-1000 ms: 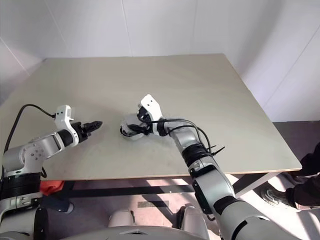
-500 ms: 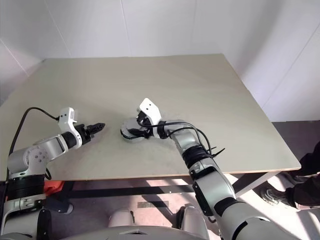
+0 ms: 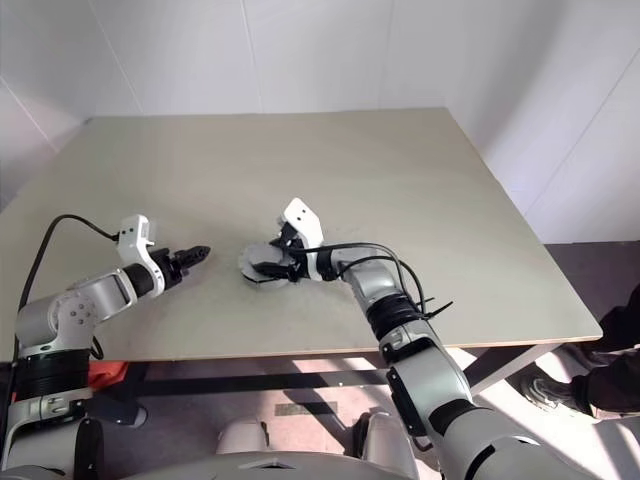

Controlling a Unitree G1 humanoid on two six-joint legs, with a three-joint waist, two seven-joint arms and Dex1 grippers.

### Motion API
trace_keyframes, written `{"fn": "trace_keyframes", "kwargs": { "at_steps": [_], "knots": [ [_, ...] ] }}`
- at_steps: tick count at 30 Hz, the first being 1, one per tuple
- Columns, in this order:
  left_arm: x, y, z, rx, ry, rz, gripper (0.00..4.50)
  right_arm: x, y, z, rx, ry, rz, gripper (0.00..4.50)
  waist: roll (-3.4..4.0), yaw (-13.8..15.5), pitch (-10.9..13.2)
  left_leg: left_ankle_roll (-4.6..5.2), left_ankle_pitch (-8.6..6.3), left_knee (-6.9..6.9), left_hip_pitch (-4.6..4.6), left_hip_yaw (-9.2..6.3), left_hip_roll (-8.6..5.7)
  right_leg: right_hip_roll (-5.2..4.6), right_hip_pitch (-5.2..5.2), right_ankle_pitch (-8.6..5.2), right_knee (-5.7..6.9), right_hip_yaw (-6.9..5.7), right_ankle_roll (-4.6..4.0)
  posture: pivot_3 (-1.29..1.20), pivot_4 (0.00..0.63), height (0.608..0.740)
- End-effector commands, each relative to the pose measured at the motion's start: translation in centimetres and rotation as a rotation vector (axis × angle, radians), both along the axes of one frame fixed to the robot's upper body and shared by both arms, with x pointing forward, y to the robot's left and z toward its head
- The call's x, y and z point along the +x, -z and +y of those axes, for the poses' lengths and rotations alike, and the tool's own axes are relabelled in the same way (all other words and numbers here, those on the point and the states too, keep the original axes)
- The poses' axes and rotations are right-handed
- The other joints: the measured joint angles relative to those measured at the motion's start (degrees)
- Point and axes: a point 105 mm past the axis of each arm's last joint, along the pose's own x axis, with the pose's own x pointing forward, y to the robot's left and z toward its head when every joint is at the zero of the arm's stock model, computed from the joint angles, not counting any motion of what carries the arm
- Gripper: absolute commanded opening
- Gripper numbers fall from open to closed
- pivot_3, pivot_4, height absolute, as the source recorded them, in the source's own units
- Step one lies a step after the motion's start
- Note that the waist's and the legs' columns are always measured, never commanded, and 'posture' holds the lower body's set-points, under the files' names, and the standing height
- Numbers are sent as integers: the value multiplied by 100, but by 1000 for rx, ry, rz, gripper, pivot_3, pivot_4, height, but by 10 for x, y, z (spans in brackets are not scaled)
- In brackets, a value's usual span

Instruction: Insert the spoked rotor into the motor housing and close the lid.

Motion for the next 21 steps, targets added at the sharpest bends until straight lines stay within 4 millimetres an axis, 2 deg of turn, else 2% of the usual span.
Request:
{"fn": "trace_keyframes", "kwargs": {
  "at_steps": [1, 13, 21],
  "knots": [
    [5, -13, 0, 8, -1, -55, 2092, 1, -14, 5, 7, -21, -81, 2955, 0, -1, 0, 0, 0, 0, 0, 0, 0, 0, 0, 0, 0, 0, 0, 0, 0, 740],
    [5, -14, 3, 9, -13, -58, 2092, 0, -1, 2, -57, -52, -96, 2955, -1, -4, -1, 0, 0, 0, 1, 0, 0, 0, 1, 0, 0, 0, 0, 0, 0, 740],
    [4, -14, -5, 0, 2, -61, 2092, 1, 10, -1, -102, -53, -94, 2955, -2, -4, -2, 0, 0, 0, 22, 0, 0, 0, 23, 0, 1, 1, 0, 0, 0, 740]
  ]
}}
